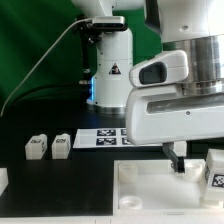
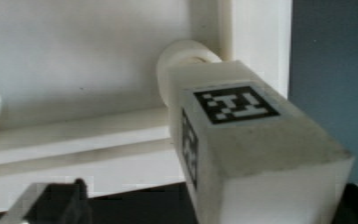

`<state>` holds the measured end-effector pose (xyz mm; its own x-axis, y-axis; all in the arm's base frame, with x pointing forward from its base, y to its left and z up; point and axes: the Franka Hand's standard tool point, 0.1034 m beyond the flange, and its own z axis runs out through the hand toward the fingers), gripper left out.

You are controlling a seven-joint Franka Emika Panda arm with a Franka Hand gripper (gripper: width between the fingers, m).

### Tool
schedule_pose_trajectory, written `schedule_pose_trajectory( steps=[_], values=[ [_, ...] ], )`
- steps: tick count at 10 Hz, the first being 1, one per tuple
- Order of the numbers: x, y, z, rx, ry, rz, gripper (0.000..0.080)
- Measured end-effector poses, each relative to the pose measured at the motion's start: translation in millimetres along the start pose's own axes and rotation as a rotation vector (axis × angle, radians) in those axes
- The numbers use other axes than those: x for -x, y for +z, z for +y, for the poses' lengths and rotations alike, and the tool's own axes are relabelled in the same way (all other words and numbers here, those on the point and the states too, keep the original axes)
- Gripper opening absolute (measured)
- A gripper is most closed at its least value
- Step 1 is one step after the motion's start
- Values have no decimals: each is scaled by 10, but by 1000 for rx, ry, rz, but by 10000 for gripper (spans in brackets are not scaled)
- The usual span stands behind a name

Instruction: Assemble one leg

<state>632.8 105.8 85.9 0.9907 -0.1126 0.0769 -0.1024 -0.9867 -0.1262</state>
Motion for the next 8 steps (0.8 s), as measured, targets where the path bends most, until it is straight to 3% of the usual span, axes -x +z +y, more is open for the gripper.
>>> schedule_pose_trajectory(
  steps=[1, 2, 3, 4, 6, 8],
  values=[
    [1, 1, -1, 0, 15, 0, 505],
    [3, 2, -1, 0, 31, -1, 368],
    [3, 2, 0, 0, 30, 0, 292],
    [4, 2, -2, -1, 46, -1, 292],
    [34, 3, 27, 1, 347, 41, 292],
    [101, -6, 76, -21, 727, 109, 292]
  ],
)
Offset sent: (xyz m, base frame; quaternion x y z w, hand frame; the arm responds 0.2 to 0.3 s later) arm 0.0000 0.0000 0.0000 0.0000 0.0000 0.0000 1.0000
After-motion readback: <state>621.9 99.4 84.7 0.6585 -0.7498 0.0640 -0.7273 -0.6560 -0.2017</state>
